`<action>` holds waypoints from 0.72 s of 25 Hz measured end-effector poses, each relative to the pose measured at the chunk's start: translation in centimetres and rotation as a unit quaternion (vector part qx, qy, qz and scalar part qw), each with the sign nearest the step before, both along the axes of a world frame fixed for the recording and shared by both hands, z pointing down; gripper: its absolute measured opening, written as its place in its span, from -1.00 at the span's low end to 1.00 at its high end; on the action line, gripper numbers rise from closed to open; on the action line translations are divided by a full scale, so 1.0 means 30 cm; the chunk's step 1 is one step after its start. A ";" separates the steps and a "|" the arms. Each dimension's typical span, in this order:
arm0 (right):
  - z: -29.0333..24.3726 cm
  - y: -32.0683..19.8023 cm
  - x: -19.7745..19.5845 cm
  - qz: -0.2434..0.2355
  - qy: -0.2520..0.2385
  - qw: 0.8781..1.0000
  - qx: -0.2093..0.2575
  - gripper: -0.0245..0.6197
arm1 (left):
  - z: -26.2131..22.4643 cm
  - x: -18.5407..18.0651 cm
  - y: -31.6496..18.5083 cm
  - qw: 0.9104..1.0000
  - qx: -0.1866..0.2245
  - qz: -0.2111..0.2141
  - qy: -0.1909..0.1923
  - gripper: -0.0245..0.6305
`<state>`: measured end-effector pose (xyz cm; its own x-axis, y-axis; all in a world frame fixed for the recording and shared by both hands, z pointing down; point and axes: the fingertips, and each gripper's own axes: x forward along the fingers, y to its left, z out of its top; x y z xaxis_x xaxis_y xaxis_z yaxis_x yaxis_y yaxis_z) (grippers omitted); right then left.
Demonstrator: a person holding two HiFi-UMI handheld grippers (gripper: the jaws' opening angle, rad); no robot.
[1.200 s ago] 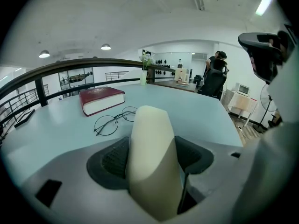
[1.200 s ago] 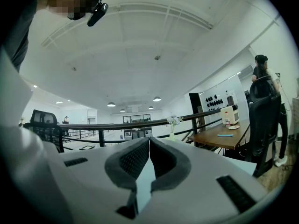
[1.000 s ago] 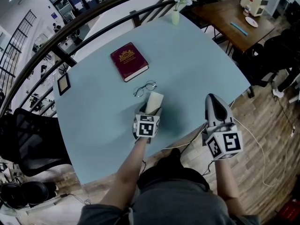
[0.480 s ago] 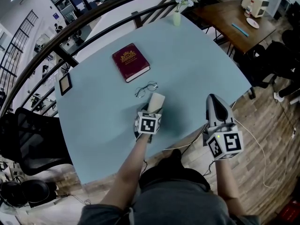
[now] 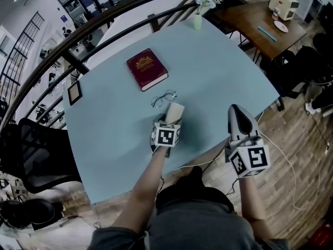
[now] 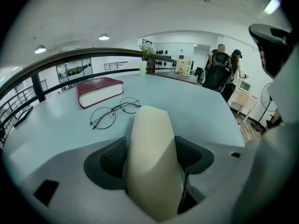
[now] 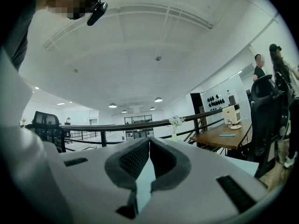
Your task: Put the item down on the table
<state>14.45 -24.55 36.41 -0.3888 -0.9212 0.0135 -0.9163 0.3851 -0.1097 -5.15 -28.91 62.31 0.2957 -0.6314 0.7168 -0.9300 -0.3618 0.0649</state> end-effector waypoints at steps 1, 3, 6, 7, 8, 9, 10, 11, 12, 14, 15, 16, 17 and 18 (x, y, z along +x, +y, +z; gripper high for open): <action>0.000 0.003 0.000 0.000 0.000 1.000 0.000 -0.91 | 0.000 -0.001 0.000 1.000 0.000 -0.002 -0.001 0.03; -0.002 0.008 0.000 0.001 -0.001 1.000 0.001 -0.91 | 0.000 -0.006 0.001 1.000 -0.001 -0.005 -0.003 0.04; -0.003 0.016 0.001 0.002 0.000 1.000 0.002 -0.91 | -0.005 -0.014 0.003 1.000 0.005 -0.009 -0.005 0.06; -0.003 0.018 0.002 0.002 0.000 1.000 0.001 -0.91 | -0.011 -0.014 0.002 1.000 0.009 -0.010 -0.003 0.06; -0.002 0.019 0.004 0.002 0.000 1.000 0.001 -0.91 | -0.020 -0.013 0.000 1.000 0.013 -0.011 0.000 0.06; -0.002 0.020 0.005 0.003 0.000 1.000 0.001 -0.91 | -0.030 -0.013 -0.001 1.000 0.018 -0.011 0.002 0.06; -0.001 0.021 0.006 0.003 -0.001 1.000 0.001 -0.91 | -0.042 -0.012 -0.002 1.000 0.022 -0.011 0.003 0.06; -0.001 0.021 0.006 0.003 -0.001 1.000 0.001 -0.91 | -0.055 -0.009 -0.003 1.000 0.026 -0.010 0.006 0.06; -0.002 0.020 0.005 0.003 -0.001 1.000 0.001 -0.91 | -0.071 -0.007 -0.005 0.999 0.032 -0.010 0.008 0.06; -0.005 0.019 0.004 0.002 -0.001 1.000 0.001 -0.91 | -0.112 -0.003 -0.010 0.999 0.048 -0.010 0.012 0.06; -0.006 0.017 0.003 0.002 -0.001 1.000 0.001 -0.91 | -0.135 -0.001 -0.013 0.998 0.057 -0.011 0.013 0.06; -0.008 0.017 0.001 0.001 -0.001 1.000 0.001 -0.91 | -0.159 0.000 -0.016 0.998 0.065 -0.010 0.014 0.06; -0.009 0.016 -0.001 0.001 -0.002 1.000 0.001 -0.91 | -0.183 0.000 -0.018 0.997 0.073 -0.010 0.016 0.06; -0.010 0.016 -0.003 0.000 -0.002 1.000 0.002 -0.91 | -0.207 0.000 -0.019 0.996 0.082 -0.009 0.017 0.06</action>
